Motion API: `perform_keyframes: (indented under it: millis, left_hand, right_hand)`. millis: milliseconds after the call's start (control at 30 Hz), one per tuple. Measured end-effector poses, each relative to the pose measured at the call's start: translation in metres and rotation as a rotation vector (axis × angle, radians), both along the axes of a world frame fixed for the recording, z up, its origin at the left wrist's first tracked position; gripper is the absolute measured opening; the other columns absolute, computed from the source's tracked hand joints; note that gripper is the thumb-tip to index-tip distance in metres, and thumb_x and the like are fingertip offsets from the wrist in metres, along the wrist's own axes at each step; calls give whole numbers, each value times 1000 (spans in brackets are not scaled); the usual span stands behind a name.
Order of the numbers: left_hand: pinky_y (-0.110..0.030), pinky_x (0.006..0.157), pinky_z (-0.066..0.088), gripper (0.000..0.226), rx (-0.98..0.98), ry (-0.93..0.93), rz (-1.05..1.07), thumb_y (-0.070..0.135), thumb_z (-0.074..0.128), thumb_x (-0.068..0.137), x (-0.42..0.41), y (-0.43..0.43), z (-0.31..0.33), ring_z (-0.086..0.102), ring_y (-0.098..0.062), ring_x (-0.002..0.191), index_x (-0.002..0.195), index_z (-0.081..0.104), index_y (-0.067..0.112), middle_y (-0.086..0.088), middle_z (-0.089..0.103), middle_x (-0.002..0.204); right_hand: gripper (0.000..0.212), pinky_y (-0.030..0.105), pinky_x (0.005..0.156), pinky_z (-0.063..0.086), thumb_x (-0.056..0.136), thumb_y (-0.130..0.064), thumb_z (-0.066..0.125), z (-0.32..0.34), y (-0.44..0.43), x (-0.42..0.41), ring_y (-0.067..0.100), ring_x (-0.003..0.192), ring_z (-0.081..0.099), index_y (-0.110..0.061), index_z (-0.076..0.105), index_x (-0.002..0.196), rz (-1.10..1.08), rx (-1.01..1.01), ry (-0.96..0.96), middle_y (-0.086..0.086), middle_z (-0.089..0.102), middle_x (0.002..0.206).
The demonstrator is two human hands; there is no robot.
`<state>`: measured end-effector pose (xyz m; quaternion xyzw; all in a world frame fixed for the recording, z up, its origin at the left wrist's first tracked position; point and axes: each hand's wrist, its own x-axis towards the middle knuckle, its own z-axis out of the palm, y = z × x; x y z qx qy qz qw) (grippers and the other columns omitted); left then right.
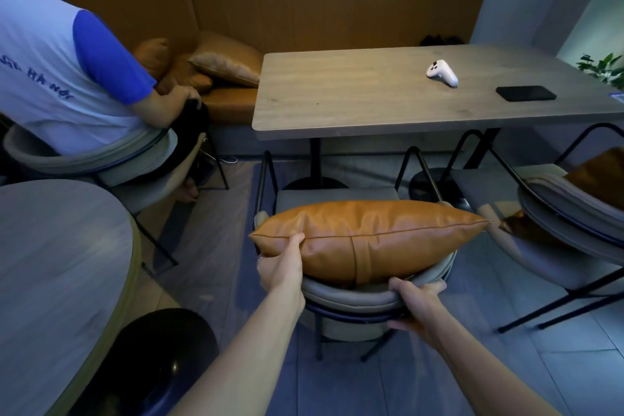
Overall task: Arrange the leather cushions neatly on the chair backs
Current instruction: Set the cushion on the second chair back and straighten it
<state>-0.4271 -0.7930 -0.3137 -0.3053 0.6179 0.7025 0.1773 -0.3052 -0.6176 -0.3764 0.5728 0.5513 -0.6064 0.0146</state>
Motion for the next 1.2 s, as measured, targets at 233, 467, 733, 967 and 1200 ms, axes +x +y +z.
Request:
perform_keyframes:
  millis: [233, 467, 733, 967, 1200]
  left_hand:
    - [-53, 101, 50, 81, -26, -3, -40, 45, 89, 67, -34, -11, -9, 60, -32, 114, 130, 53, 11, -11, 62, 128]
    - [-61, 99, 50, 78, 8, -11, -169, 39, 93, 67, -71, -21, -5, 57, -37, 121, 128, 52, 10, -13, 60, 132]
    - [-63, 97, 50, 85, 36, -30, -182, 36, 93, 68, -74, -18, -7, 57, -36, 122, 137, 49, 11, -11, 59, 134]
    - [-59, 88, 54, 85, 112, -23, -233, 31, 90, 73, -72, -22, -2, 59, -35, 113, 143, 44, 21, -12, 58, 136]
    - [-57, 86, 56, 72, 147, -24, -261, 23, 88, 77, -70, -24, 0, 61, -34, 103, 137, 49, 16, -10, 62, 117]
  right_hand:
    - [100, 51, 62, 65, 80, -24, 77, -8, 1, -35, 41, 108, 62, -33, 2, 147, 46, 14, 49, 15, 44, 134]
    - [90, 45, 54, 63, 86, -22, 73, 1, 2, -65, 45, 99, 66, -29, 6, 145, 17, 5, 67, 24, 52, 126]
    - [42, 55, 91, 47, 70, -20, 80, 13, -35, -53, 43, 103, 58, -1, 60, 102, 514, 1321, -172, 22, 61, 107]
    - [45, 44, 95, 44, 95, -52, 50, 9, -79, -82, 33, 109, 63, -20, 56, 125, 1213, 1209, -113, 7, 69, 114]
    - [37, 41, 90, 42, 101, -57, 44, 11, -77, -95, 30, 112, 66, -25, 56, 116, 1266, 1133, -157, 4, 73, 116]
